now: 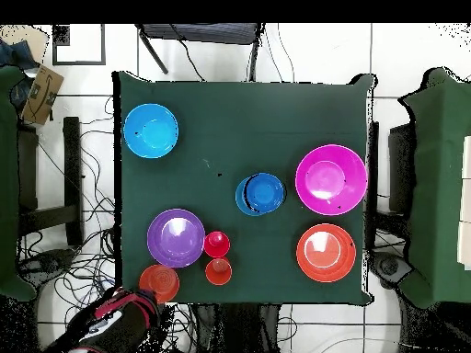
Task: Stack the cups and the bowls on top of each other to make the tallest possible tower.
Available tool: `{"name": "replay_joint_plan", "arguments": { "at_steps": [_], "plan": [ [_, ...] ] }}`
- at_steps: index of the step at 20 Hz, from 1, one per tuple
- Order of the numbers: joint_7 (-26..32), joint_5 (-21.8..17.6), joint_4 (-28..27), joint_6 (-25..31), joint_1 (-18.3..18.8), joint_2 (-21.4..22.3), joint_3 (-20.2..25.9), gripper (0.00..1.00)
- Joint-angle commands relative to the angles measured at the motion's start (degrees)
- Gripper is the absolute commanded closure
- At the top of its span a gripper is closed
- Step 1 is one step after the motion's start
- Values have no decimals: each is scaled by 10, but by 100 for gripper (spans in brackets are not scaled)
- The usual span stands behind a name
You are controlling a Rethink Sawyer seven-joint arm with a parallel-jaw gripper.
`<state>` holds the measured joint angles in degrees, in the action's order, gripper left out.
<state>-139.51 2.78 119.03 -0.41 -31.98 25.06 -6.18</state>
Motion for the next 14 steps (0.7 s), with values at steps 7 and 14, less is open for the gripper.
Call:
{"name": "replay_joint_plan", "arguments": {
  "at_steps": [7, 14],
  "plan": [
    [-71, 15, -34, -39, -8, -28, 14, 100],
    [-57, 4, -18, 0, 28, 29, 40, 100]
  ]
}}
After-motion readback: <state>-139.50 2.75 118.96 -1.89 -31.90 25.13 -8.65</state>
